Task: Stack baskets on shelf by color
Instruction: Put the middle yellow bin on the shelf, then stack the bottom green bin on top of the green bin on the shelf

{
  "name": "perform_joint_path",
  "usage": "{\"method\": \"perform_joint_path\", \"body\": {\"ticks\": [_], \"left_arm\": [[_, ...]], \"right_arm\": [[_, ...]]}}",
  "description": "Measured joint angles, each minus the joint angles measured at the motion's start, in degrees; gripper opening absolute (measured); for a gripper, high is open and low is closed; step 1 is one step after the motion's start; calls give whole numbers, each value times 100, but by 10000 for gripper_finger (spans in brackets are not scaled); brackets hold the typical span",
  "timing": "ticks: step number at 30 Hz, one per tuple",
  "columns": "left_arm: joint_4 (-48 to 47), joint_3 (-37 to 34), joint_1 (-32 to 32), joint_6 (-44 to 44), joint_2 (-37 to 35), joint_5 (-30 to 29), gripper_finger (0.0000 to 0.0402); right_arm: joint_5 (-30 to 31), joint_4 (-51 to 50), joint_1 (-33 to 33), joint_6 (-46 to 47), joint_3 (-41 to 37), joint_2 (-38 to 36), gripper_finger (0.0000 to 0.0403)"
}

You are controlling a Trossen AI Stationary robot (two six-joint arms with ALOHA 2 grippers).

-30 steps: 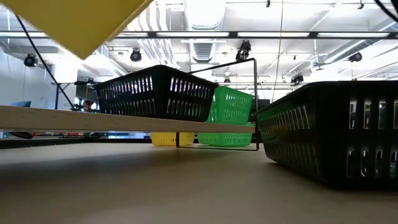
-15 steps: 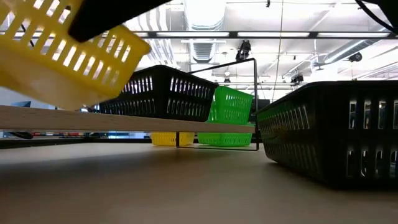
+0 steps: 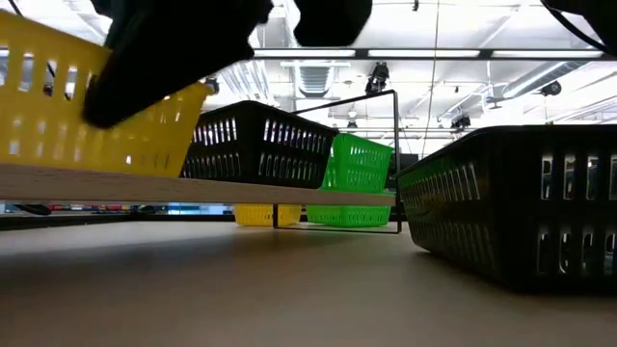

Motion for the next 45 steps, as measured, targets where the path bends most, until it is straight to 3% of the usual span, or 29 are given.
{"method": "perform_joint_path", "body": {"ticks": [6,14,20,31,38,45], "left_arm": [[4,-2,0,-4,0,2,164],[4,-2,0,-17,0,2,164],[4,-4,0,-31,0,4,164],[9,-4,0,-33,0,4,164],[25,-4,0,-33,103,1,164],[36,-4,-1,-35,432,25,164]], "right_arm": [[395,191,-4,-130,-35,26,35],[408,442,-4,-199,-19,19,104],[392,279,34,363,46,-321,134],[856,-1317,147,3547,59,-1791,121],[975,-2533,578,5256,-99,-2471,107],[2483,-2751,1663,7606,-1363,-3082,101]]}}
